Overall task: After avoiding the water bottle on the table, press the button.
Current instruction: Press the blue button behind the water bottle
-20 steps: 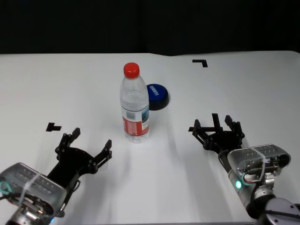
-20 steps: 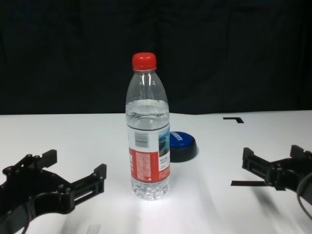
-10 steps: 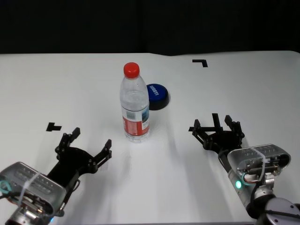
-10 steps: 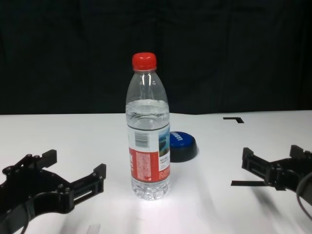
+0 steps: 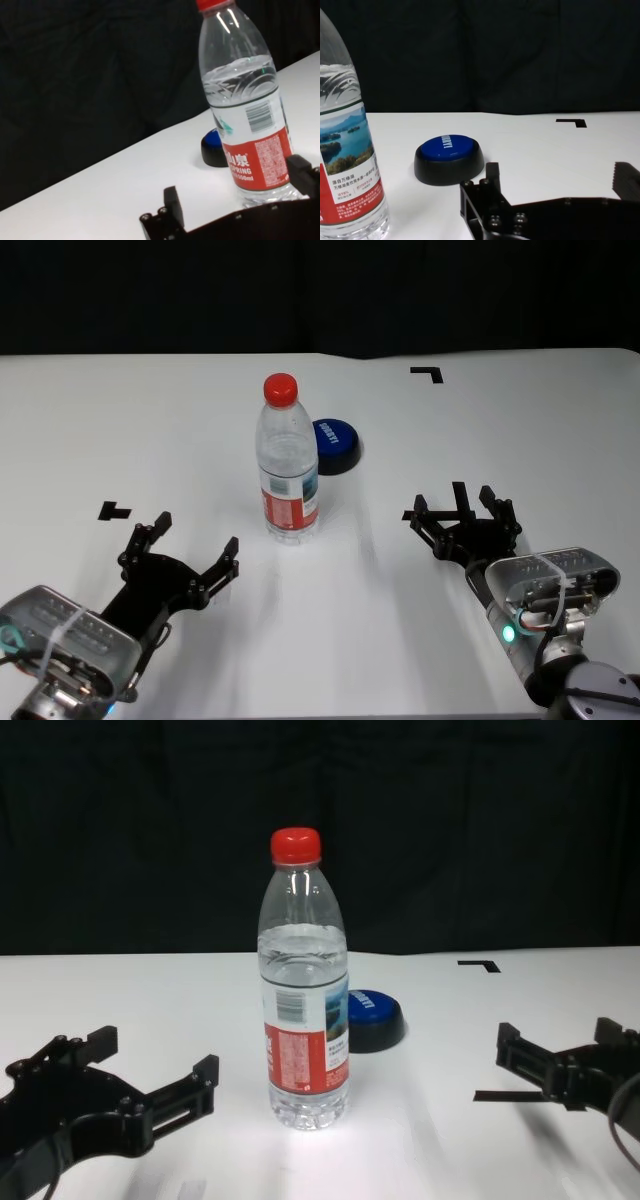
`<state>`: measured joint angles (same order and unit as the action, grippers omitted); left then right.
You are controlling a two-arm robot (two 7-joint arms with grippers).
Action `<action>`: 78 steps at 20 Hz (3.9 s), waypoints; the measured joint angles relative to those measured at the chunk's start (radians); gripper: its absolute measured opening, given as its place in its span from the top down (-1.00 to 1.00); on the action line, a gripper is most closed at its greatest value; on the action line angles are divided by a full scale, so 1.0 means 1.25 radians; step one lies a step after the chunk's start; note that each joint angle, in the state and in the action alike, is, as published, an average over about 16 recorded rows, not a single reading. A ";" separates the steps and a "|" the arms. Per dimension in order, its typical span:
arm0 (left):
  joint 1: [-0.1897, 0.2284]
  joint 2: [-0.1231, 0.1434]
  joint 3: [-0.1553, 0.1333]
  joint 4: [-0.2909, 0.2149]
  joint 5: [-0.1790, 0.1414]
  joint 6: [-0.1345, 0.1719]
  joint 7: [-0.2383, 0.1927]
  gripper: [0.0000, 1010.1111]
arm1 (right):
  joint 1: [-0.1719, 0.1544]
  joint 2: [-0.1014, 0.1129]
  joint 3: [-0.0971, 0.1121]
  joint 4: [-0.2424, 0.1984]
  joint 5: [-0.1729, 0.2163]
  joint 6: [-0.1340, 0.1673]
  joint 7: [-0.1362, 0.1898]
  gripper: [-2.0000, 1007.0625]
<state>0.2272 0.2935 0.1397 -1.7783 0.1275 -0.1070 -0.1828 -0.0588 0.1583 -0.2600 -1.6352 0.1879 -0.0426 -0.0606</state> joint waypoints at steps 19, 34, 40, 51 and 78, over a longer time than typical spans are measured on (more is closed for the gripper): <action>0.000 0.000 0.000 0.000 0.000 0.000 0.000 -0.99 | -0.001 -0.001 0.002 0.000 0.000 -0.001 0.002 -0.99; 0.000 0.000 0.000 0.000 0.000 0.000 0.000 -0.99 | -0.017 -0.008 0.042 -0.011 0.022 -0.004 0.059 -0.99; 0.000 0.000 0.000 0.000 0.000 0.000 0.000 -0.99 | -0.018 -0.008 0.066 -0.013 0.035 0.007 0.094 -0.99; 0.000 0.000 0.000 0.000 0.000 0.000 0.000 -0.99 | 0.004 0.001 0.099 0.004 0.048 0.025 0.159 -0.99; 0.000 0.000 0.000 0.000 0.000 0.000 0.000 -0.99 | 0.081 0.157 0.102 0.024 0.229 0.090 0.405 -0.99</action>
<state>0.2273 0.2935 0.1398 -1.7786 0.1278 -0.1074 -0.1826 0.0428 0.3551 -0.1330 -1.6053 0.4745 0.0697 0.4452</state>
